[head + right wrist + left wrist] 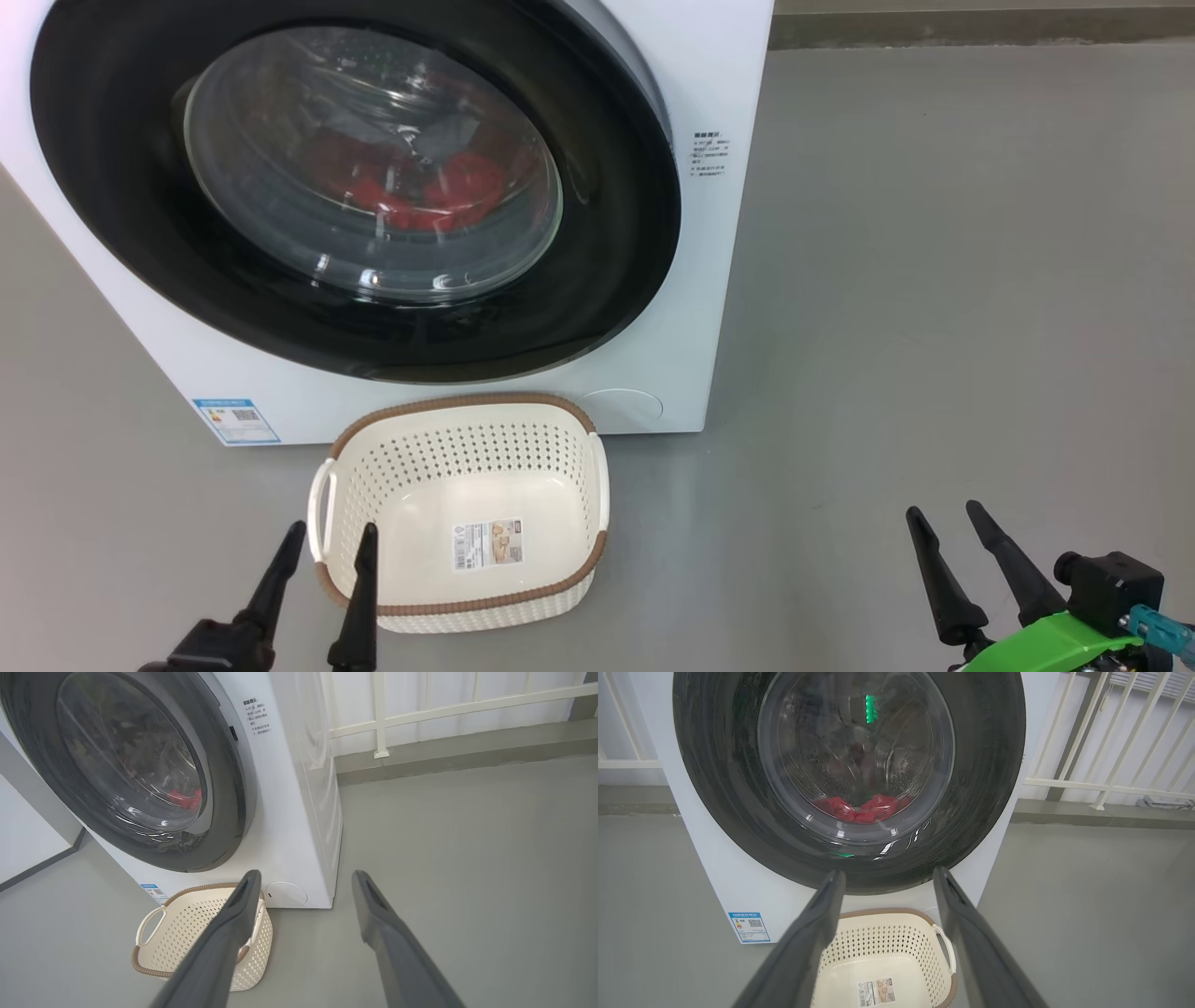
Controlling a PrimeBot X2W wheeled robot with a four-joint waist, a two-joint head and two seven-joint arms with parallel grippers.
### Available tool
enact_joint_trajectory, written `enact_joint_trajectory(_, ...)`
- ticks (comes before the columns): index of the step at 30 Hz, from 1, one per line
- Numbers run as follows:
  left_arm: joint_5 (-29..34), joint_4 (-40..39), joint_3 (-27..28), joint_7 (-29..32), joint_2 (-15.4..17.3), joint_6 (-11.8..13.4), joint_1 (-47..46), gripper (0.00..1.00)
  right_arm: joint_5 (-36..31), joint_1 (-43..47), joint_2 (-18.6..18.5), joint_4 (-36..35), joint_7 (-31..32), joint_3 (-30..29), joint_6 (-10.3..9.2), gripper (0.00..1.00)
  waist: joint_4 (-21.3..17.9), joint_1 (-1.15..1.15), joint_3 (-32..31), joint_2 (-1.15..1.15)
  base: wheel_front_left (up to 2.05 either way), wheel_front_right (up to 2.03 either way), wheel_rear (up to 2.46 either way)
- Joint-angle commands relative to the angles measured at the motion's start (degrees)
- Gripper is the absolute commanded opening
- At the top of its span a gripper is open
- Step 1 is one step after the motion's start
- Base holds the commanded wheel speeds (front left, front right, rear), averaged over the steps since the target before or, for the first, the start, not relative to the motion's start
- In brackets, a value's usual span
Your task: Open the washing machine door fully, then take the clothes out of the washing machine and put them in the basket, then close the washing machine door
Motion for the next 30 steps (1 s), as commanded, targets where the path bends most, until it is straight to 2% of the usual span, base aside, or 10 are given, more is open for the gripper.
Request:
enact_joint_trajectory(1, 1.6, -1.8, 1.4, -0.8, 0.9, -0.2, -0.7, 1.0, -1.7, 0.2, -1.2, -1.7, -1.0, 1.4, 0.08, 1.0, 0.0, 0.0, 0.0, 0.0, 0.0, 0.0, 0.0)
enact_joint_trajectory(10, 5.2, -1.0, 1.5, -2.3, 0.9, -0.2, -0.7, 1.0, -6.6, 1.1, -1.5, -2.3, -2.4, 0.8, 0.09, 1.0, -0.1, 0.0, 0.2, 0.0, 0.0, 0.0, 0.0)
enact_joint_trajectory(30, 3.3, 1.2, 1.5, -2.3, 1.0, -0.2, -1.0, 1.0, -8.0, 2.6, -0.3, -2.4, -2.4, -2.4, 0.09, 1.0, -0.2, 0.0, 0.3, 0.0, 0.0, 0.0, 0.0)
